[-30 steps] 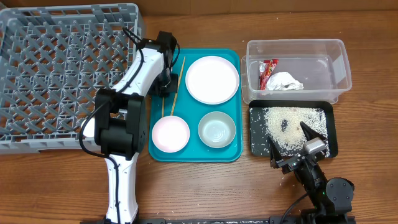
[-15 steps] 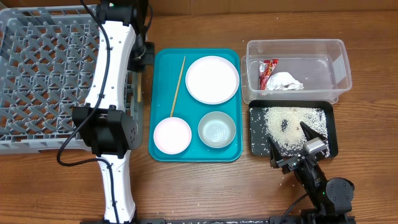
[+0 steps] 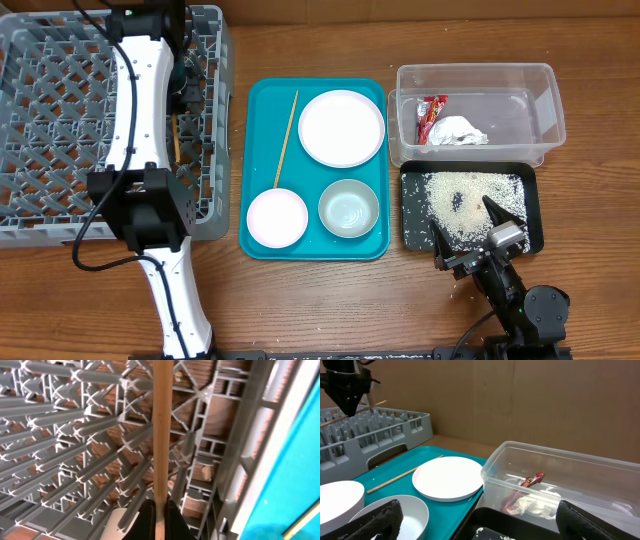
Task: Sort waste into correct bins and load items into the dishwasher
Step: 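Carry the chopstick over and drop it into the dish rack, then grasp the second wooden chopstick with the left gripper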
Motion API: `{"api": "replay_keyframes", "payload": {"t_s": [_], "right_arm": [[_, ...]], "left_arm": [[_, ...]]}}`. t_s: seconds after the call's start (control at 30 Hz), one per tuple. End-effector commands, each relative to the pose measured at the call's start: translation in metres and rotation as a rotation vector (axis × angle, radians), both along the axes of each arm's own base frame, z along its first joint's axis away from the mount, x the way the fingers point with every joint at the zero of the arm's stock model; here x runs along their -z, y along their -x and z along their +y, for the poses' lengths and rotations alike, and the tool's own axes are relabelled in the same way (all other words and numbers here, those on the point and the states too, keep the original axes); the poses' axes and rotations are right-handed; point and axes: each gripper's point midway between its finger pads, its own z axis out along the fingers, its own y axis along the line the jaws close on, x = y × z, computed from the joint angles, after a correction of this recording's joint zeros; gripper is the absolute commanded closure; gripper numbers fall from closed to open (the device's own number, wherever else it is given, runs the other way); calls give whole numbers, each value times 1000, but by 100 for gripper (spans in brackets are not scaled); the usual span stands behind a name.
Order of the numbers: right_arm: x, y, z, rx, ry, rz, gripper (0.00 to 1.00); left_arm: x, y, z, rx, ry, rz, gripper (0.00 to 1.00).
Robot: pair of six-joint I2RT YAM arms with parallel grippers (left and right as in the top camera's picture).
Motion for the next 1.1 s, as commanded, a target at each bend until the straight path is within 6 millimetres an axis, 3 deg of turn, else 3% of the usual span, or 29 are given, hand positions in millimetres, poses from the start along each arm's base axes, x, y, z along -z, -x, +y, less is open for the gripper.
{"api": "replay_keyframes", "payload": {"t_s": [0.0,0.27,0.3,0.33,0.43,0.5,0.57,0.67,0.8,0.9,1.07], "right_arm": [[2,0,-1,4,-4,-3,0],[2,0,-1,4,-3,-3,0],[2,0,-1,4,-3,-3,0],[2,0,-1,4,-4,-3,0],[2,0,-1,4,-3,-3,0],[2,0,-1,4,-3,-3,0],[2,0,-1,4,-3,-3,0],[2,0,-1,4,-3,-3,0],[2,0,-1,4,-3,-3,0],[2,0,-1,4,-3,-3,0],[2,0,-1,4,-4,-3,0]], "left_arm": [[-1,-1,-8,44,6,3,96],[-1,4,-31,89,132,16,96],[1,4,-33,90,147,18,92],[2,3,-35,90,158,15,79],[4,0,-36,62,164,5,51],[2,0,-39,51,185,-3,49],[-7,2,-46,53,226,-18,54],[-46,5,-74,85,367,-94,57],[-68,9,-114,158,460,-130,51],[-58,10,-138,220,403,-106,46],[-2,5,-177,276,287,-20,46]]}}
